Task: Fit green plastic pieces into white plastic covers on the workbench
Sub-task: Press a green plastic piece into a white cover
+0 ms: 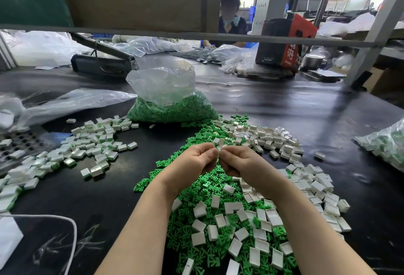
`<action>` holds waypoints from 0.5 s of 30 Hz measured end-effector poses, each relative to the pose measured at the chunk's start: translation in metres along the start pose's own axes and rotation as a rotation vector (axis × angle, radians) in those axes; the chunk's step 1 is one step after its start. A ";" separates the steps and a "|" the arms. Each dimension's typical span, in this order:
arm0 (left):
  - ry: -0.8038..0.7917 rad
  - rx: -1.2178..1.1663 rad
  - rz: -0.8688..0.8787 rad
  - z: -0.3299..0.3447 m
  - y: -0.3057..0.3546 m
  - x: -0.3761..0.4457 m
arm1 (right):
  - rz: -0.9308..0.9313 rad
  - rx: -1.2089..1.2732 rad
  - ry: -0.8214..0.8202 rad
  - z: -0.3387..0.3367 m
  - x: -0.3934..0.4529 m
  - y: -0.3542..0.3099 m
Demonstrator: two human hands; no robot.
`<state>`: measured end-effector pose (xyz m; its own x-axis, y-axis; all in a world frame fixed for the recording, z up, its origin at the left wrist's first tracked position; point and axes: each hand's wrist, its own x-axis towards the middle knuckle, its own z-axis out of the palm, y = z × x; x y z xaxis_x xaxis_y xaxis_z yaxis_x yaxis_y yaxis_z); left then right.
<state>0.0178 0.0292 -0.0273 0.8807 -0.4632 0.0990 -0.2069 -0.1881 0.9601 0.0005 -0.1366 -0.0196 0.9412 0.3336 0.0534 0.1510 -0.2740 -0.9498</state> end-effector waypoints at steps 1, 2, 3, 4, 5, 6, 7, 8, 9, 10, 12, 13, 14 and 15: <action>-0.004 0.002 -0.002 0.000 0.001 0.000 | -0.004 -0.009 -0.004 0.000 0.000 0.001; -0.008 0.003 -0.004 0.000 0.001 0.000 | -0.005 -0.018 -0.008 -0.001 0.001 0.001; -0.015 0.006 -0.008 -0.001 0.001 0.000 | -0.004 -0.028 -0.013 -0.001 0.001 0.002; -0.022 0.009 -0.010 -0.001 0.002 -0.001 | 0.000 -0.037 -0.019 -0.001 0.001 0.003; -0.028 0.011 -0.011 -0.001 0.002 -0.001 | 0.003 -0.044 -0.025 -0.001 0.002 0.003; -0.032 0.010 -0.011 -0.001 0.003 -0.002 | 0.005 -0.050 -0.029 -0.002 0.002 0.003; -0.033 0.009 -0.009 -0.001 0.003 -0.002 | 0.004 -0.056 -0.031 -0.002 0.002 0.003; -0.031 0.009 -0.007 -0.001 0.004 -0.002 | 0.003 -0.058 -0.032 -0.002 0.001 0.003; -0.029 0.010 -0.003 -0.001 0.004 -0.002 | 0.001 -0.053 -0.032 -0.002 0.001 0.002; -0.027 0.014 0.000 -0.001 0.005 -0.002 | -0.002 -0.039 -0.031 -0.001 0.001 0.002; -0.015 0.030 0.013 -0.002 0.005 -0.002 | -0.010 -0.008 -0.019 0.000 0.000 -0.001; -0.003 0.030 0.025 -0.002 0.005 -0.002 | -0.014 0.003 -0.010 0.001 0.000 -0.002; 0.013 0.029 0.040 -0.002 0.006 -0.002 | -0.013 0.025 -0.006 0.001 0.000 -0.004; 0.030 0.034 0.057 -0.002 0.007 -0.002 | -0.001 0.068 -0.012 0.002 0.000 -0.005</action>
<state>0.0155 0.0307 -0.0205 0.8793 -0.4480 0.1615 -0.2710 -0.1917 0.9433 -0.0010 -0.1338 -0.0151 0.9372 0.3450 0.0505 0.1302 -0.2119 -0.9686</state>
